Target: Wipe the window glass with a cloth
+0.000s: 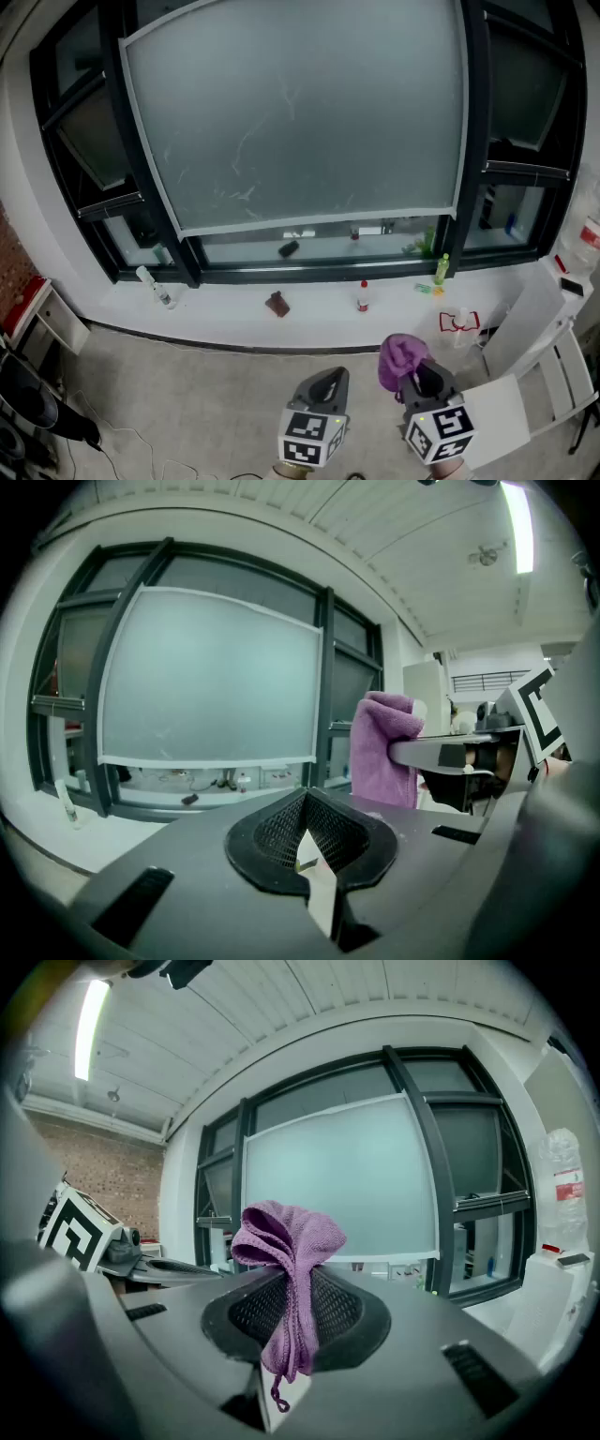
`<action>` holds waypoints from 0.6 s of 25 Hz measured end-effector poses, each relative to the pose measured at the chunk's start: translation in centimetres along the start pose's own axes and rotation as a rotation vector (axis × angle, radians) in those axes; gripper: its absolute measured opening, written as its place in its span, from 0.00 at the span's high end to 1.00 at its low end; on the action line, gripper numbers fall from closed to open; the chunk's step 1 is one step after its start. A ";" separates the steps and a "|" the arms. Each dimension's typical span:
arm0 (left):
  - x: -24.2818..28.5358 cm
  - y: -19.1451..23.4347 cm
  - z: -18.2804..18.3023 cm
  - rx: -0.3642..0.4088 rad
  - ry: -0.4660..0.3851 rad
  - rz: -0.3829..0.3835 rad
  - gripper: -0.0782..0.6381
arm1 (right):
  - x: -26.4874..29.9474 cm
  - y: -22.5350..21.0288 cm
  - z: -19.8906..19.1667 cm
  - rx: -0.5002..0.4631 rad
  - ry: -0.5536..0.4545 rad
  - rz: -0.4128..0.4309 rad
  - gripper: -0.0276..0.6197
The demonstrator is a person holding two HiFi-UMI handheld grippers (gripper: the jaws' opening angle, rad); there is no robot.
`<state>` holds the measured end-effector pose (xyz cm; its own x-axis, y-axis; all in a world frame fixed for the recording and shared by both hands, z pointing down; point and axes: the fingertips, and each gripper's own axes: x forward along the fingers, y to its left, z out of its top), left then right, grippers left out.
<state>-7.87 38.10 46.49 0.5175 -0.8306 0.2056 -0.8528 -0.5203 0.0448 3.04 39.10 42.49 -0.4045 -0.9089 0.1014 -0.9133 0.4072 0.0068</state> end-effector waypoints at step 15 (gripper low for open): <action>0.3 0.4 1.0 -0.005 -0.025 0.023 0.88 | 0.2 -0.6 0.1 0.001 -0.017 -0.001 0.86</action>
<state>-7.96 37.47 45.57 0.4993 -0.8471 0.1819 -0.8648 -0.5000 0.0452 3.46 38.65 42.37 -0.4042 -0.9108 0.0841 -0.9138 0.4061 0.0062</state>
